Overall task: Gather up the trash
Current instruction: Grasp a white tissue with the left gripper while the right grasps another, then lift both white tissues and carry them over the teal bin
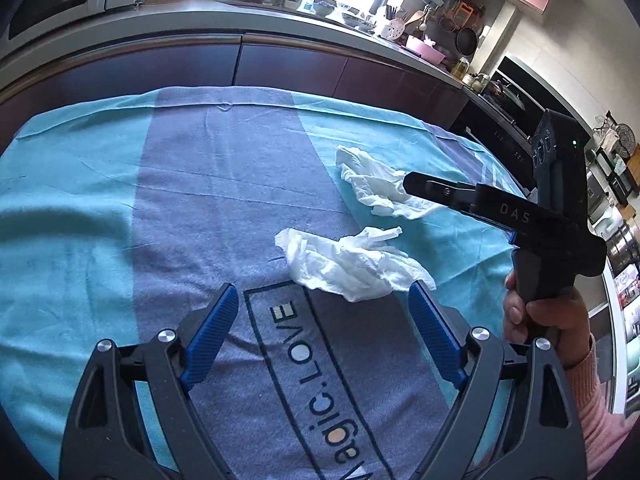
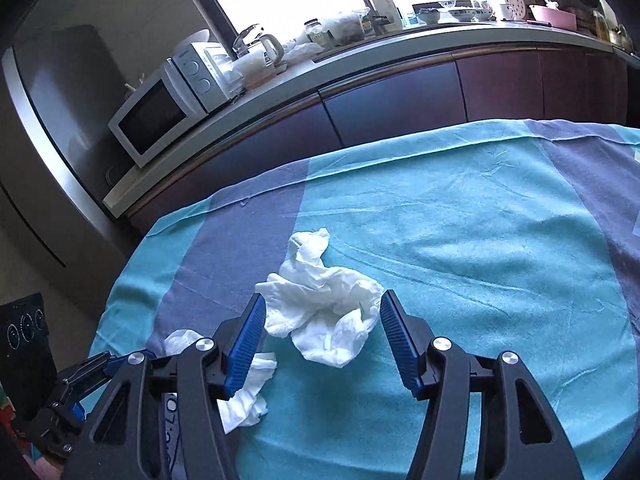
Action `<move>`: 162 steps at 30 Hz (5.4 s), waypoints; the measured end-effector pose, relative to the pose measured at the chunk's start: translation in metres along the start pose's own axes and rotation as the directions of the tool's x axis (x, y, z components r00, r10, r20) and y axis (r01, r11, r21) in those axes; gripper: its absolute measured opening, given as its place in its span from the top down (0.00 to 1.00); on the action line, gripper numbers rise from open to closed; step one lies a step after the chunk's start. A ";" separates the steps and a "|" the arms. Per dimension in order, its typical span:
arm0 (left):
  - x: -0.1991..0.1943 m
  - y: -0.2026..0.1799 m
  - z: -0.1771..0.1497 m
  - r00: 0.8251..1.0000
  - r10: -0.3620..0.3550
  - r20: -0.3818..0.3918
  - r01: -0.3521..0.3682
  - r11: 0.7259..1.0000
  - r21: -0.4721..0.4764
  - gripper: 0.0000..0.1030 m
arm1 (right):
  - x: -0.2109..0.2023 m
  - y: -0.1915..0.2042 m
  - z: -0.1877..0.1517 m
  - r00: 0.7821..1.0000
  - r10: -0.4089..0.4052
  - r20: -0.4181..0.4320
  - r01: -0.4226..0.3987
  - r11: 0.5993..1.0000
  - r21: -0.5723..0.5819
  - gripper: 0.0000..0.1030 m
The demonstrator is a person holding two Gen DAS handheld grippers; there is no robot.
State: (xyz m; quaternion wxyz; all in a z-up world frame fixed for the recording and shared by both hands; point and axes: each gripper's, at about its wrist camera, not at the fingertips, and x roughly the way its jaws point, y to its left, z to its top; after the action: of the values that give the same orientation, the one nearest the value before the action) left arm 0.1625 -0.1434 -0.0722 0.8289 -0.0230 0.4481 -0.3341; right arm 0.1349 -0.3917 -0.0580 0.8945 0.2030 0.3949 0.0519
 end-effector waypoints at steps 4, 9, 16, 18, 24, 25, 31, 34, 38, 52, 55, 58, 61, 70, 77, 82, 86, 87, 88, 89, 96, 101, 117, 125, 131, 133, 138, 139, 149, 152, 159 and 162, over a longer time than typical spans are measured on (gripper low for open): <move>0.011 0.002 0.002 1.000 -0.005 -0.024 0.005 1.000 -0.020 0.23 | 0.008 0.003 0.002 1.000 0.001 -0.015 -0.001 1.000 -0.013 0.43; 0.019 0.002 0.005 0.999 -0.011 -0.035 0.010 1.000 -0.023 0.43 | 0.011 0.006 0.002 0.999 -0.033 -0.014 0.032 0.999 -0.036 0.52; 0.024 0.000 0.006 0.999 -0.032 -0.043 0.031 0.999 -0.018 0.78 | 0.010 -0.003 0.001 0.999 -0.049 -0.015 0.049 0.998 -0.025 0.83; 0.023 -0.001 0.005 0.999 -0.033 -0.035 0.032 0.999 -0.012 0.85 | 0.008 -0.006 0.001 0.999 -0.038 -0.014 0.038 0.999 -0.013 0.90; 0.009 -0.003 0.002 1.000 -0.021 0.001 0.021 1.000 0.014 0.93 | -0.001 -0.010 -0.003 0.999 0.041 0.006 -0.041 0.999 0.029 0.95; 0.006 -0.003 0.002 1.000 -0.019 0.008 0.019 1.000 0.016 0.93 | -0.004 -0.008 -0.004 0.999 0.052 0.013 -0.052 0.998 0.029 0.95; -0.017 0.001 -0.005 0.999 -0.011 0.050 0.010 1.000 0.014 0.95 | -0.020 0.005 -0.008 0.991 0.123 0.052 -0.124 0.992 0.023 0.95; -0.027 0.005 -0.009 0.998 -0.001 0.071 -0.001 1.000 0.018 0.95 | -0.028 0.012 -0.011 0.986 0.150 0.069 -0.151 0.988 0.016 0.95; -0.030 0.009 -0.011 0.998 -0.034 0.051 0.034 0.999 0.003 0.82 | -0.032 0.014 -0.015 0.984 0.162 0.079 -0.164 0.986 0.023 0.95; 0.024 -0.005 0.001 0.999 -0.011 -0.035 0.010 1.000 -0.018 0.67 | -0.018 0.006 -0.023 0.989 0.142 0.040 -0.144 0.988 0.058 0.89; 0.026 -0.002 0.002 0.999 -0.024 -0.036 0.023 0.999 -0.029 0.85 | -0.018 0.010 -0.023 0.992 0.122 0.035 -0.123 0.992 0.033 0.70; 0.023 -0.002 0.001 0.999 -0.020 -0.027 0.019 1.000 -0.017 0.88 | -0.018 0.012 -0.021 0.996 0.083 0.036 -0.084 0.996 0.012 0.59; 0.019 -0.004 -0.001 1.000 -0.007 -0.011 0.007 1.000 -0.002 0.89 | -0.013 0.014 -0.019 0.998 0.061 0.018 -0.061 0.998 -0.003 0.52; -0.007 0.006 -0.013 0.999 0.026 0.033 -0.027 0.999 0.021 0.89 | 0.007 0.029 -0.028 0.997 0.017 -0.074 -0.024 0.996 -0.090 0.81; -0.029 0.016 -0.020 0.996 0.047 0.072 -0.048 0.999 0.021 0.89 | -0.009 0.030 -0.029 0.997 0.077 -0.020 -0.078 0.995 -0.064 0.88; -0.051 0.021 -0.028 0.992 0.069 0.103 -0.073 0.997 0.032 0.89 | -0.022 0.034 -0.033 0.989 0.147 0.020 -0.147 0.989 -0.031 0.88; -0.070 0.030 -0.035 0.988 0.091 0.123 -0.095 0.995 0.030 0.89 | -0.027 0.042 -0.035 0.979 0.199 0.033 -0.199 0.980 -0.017 0.88; -0.075 0.032 -0.037 0.987 0.095 0.128 -0.099 0.995 0.026 0.89 | -0.028 0.046 -0.036 0.977 0.211 0.034 -0.211 0.977 -0.018 0.88; -0.080 0.036 -0.039 0.986 0.101 0.134 -0.105 0.994 0.021 0.89 | -0.028 0.049 -0.037 0.975 0.221 0.036 -0.220 0.975 -0.018 0.88; -0.084 0.039 -0.040 0.985 0.104 0.137 -0.107 0.994 0.017 0.89 | -0.029 0.052 -0.038 0.972 0.232 0.037 -0.232 0.973 -0.018 0.88; -0.112 0.057 -0.056 0.978 0.131 0.160 -0.131 0.991 -0.010 0.89 | -0.024 0.081 -0.043 0.954 0.299 0.025 -0.298 0.954 -0.039 0.88; -0.129 0.070 -0.067 0.973 0.155 0.172 -0.151 0.988 -0.034 0.89 | -0.017 0.102 -0.049 0.944 0.330 0.001 -0.329 0.943 -0.054 0.88; -0.174 0.108 -0.096 0.954 0.230 0.191 -0.214 0.972 -0.102 0.89 | 0.007 0.159 -0.065 0.911 0.405 -0.076 -0.411 0.906 -0.099 0.88; -0.192 0.121 -0.102 0.944 0.261 0.201 -0.238 0.963 -0.130 0.89 | 0.014 0.179 -0.069 0.900 0.424 -0.102 -0.434 0.893 -0.117 0.88; -0.201 0.129 -0.106 0.938 0.280 0.204 -0.253 0.956 -0.149 0.89 | 0.019 0.191 -0.072 0.891 0.438 -0.119 -0.452 0.883 -0.127 0.88; -0.204 0.132 -0.108 0.936 0.287 0.205 -0.258 0.953 -0.156 0.89 | 0.024 0.195 -0.070 0.885 0.447 -0.127 -0.462 0.878 -0.127 0.88; -0.211 0.139 -0.112 0.930 0.306 0.206 -0.273 0.946 -0.172 0.89 | 0.030 0.210 -0.071 0.877 0.459 -0.140 -0.476 0.868 -0.142 0.88; -0.213 0.141 -0.114 0.928 0.311 0.205 -0.278 0.944 -0.177 0.89 | 0.031 0.212 -0.071 0.875 0.463 -0.143 -0.481 0.865 -0.143 0.88; -0.228 0.158 -0.125 0.915 0.346 0.206 -0.302 0.928 -0.217 0.89 | 0.045 0.235 -0.073 0.855 0.486 -0.181 -0.513 0.844 -0.157 0.88; -0.233 0.162 -0.127 0.911 0.357 0.208 -0.310 0.923 -0.227 0.89 | 0.049 0.241 -0.074 0.850 0.490 -0.193 -0.520 0.838 -0.163 0.88; -0.241 0.171 -0.132 0.904 0.374 0.208 -0.322 0.915 -0.243 0.89 | 0.056 0.254 -0.077 0.840 0.499 -0.215 -0.535 0.827 -0.172 0.88; -0.244 0.175 -0.134 0.901 0.381 0.210 -0.327 0.911 -0.249 0.89 | 0.058 0.260 -0.078 0.837 0.501 -0.221 -0.540 0.823 -0.176 0.88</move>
State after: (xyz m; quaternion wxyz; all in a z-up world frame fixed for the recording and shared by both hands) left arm 0.0625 0.1672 -0.0335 0.9193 -0.0699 0.3673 -0.1227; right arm 0.1354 -0.1143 -0.0401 0.8276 0.1928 0.3882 0.3567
